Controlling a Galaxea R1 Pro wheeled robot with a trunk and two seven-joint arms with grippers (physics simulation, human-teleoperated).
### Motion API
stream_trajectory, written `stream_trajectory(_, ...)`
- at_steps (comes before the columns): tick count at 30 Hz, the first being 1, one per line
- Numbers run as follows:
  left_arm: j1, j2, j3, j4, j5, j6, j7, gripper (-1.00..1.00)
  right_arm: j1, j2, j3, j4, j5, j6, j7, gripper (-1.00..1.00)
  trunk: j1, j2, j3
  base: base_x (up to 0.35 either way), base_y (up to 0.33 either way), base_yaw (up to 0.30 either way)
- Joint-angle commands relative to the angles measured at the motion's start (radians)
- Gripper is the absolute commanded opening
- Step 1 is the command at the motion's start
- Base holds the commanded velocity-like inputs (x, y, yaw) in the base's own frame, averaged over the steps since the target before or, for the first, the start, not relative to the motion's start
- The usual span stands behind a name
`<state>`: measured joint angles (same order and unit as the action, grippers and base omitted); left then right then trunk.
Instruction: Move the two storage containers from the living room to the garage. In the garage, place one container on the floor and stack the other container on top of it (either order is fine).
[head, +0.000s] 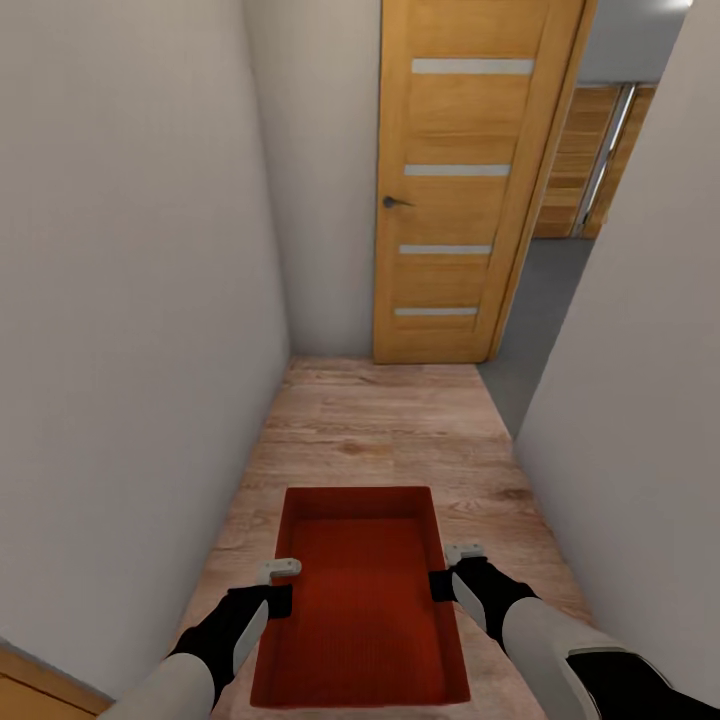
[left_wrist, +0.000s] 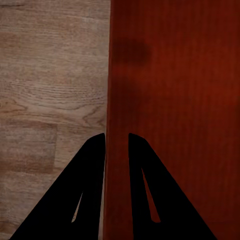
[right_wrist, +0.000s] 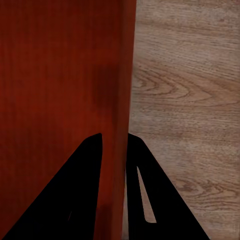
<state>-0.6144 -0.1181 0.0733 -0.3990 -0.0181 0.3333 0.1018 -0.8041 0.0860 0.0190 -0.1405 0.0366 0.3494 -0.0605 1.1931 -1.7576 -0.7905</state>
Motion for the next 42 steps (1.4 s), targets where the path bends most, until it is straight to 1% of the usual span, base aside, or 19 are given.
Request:
stream_trajectory(1, 0.001, 0.014, -0.020, 0.002, 0.029, 0.018, -0.005, -1.00, -0.001, 0.000, 0.056, -0.004, -0.021, 0.005, 0.002, -1.00, 0.001, 0.000, -0.001, 0.345, 0.072, 0.000)
stream_trajectory(15, 0.001, 0.014, -0.020, 0.002, 0.029, 0.018, -0.005, -1.00, -0.001, 0.000, 0.056, -0.005, -0.021, 0.005, 0.002, -1.00, 0.001, 0.000, -0.001, 0.345, 0.072, -0.007)
stream_trajectory(27, 0.000, 0.014, -0.020, 0.002, 0.029, 0.018, -0.005, -1.00, -0.001, 0.000, 0.056, -0.005, -0.021, 0.005, 0.002, -1.00, 0.001, 0.000, -0.001, 0.345, 0.072, -0.145)
stream_trajectory(42, 0.000, 0.014, -0.020, 0.002, 0.029, 0.018, -0.005, -1.00, -0.001, 0.000, 0.056, -0.004, -0.021, 0.005, 0.002, -1.00, 0.001, 0.000, -0.001, 0.345, 0.072, -0.009)
